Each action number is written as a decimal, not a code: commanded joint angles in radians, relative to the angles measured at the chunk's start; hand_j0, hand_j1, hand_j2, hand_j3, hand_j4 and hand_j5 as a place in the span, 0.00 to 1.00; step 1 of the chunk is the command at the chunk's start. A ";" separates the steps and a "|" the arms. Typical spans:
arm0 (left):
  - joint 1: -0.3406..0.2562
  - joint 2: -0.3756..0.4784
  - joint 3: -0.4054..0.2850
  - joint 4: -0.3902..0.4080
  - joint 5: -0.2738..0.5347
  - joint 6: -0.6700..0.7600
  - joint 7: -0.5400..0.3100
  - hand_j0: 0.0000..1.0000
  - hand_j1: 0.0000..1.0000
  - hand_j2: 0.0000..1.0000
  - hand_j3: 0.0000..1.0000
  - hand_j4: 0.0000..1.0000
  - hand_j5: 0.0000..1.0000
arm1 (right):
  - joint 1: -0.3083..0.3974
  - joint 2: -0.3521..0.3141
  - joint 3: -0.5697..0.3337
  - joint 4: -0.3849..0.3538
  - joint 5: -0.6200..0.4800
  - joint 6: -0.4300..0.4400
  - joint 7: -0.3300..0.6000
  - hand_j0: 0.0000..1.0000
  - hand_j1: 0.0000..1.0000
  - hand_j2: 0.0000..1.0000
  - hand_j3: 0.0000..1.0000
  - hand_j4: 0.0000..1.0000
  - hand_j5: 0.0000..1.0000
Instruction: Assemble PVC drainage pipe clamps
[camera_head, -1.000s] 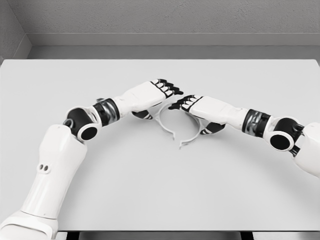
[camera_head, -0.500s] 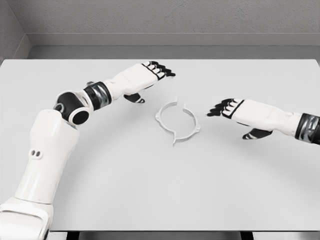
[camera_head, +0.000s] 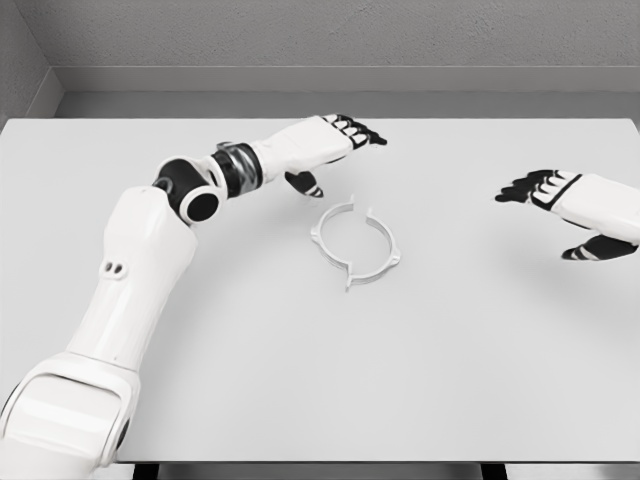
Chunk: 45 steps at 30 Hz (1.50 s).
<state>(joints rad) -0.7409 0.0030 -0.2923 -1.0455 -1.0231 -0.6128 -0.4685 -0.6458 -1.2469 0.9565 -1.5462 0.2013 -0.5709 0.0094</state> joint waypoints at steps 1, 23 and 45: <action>-0.005 -0.003 -0.007 0.030 0.005 0.002 0.002 1.00 1.00 1.00 1.00 1.00 1.00 | 0.000 -0.012 -0.001 0.001 -0.010 -0.017 -0.016 1.00 1.00 1.00 1.00 1.00 1.00; -0.124 -0.003 -0.142 0.211 0.005 0.061 0.007 1.00 1.00 1.00 1.00 1.00 1.00 | -0.018 -0.003 -0.008 0.005 -0.008 -0.021 -0.003 1.00 1.00 1.00 1.00 1.00 1.00; -0.092 -0.003 -0.154 0.182 0.011 0.064 0.008 1.00 1.00 1.00 1.00 1.00 1.00 | -0.020 -0.011 -0.062 -0.057 -0.010 -0.009 0.030 1.00 1.00 1.00 1.00 1.00 1.00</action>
<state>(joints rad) -0.8330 0.0001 -0.4505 -0.8698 -1.0165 -0.5542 -0.4608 -0.6657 -1.2548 0.8959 -1.6007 0.1984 -0.5808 0.0404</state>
